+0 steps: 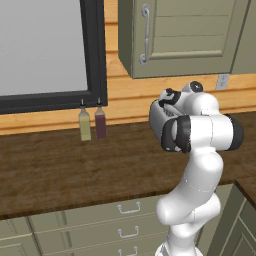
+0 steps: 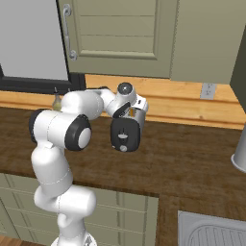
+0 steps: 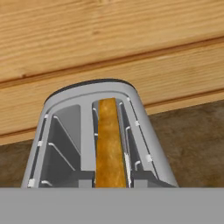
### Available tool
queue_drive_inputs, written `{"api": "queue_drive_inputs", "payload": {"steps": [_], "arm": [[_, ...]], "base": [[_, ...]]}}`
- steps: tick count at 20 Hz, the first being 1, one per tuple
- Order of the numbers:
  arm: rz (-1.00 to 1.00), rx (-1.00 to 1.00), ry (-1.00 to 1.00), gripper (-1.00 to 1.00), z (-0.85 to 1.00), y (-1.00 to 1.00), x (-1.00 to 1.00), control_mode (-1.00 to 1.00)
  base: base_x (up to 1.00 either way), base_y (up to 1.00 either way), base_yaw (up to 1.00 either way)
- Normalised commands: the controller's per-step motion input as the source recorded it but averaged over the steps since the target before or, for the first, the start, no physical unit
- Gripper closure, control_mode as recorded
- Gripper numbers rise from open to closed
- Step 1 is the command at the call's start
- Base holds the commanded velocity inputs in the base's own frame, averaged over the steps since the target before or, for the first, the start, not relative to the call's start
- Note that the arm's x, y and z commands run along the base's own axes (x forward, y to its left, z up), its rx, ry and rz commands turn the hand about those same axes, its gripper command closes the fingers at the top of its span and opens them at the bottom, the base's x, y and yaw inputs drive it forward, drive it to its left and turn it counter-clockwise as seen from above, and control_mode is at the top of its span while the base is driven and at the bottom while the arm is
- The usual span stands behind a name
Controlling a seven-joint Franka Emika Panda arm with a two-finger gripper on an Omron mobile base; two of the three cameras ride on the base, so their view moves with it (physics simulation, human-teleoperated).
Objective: Start the toaster. Once the lever pops up, take the bread to the plate on the dining counter.
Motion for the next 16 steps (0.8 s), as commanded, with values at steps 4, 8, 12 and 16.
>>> {"api": "queue_drive_inputs", "payload": {"steps": [4, 8, 12, 16], "arm": [[0.00, 0.01, -0.06, 1.00, 0.08, 0.00, -0.04, -1.00], [0.00, 0.04, -0.21, 1.00, 0.41, 0.00, -0.16, -1.00], [0.00, 0.06, -0.27, 1.00, 0.58, -0.01, -0.34, -1.00], [0.00, 0.06, -0.30, 1.00, 0.73, -0.03, -0.52, -1.00]], "base": [[0.00, 0.00, 0.00], [0.00, 0.00, 0.00], [0.00, 0.00, 0.00], [0.00, 0.00, 0.00]]}}
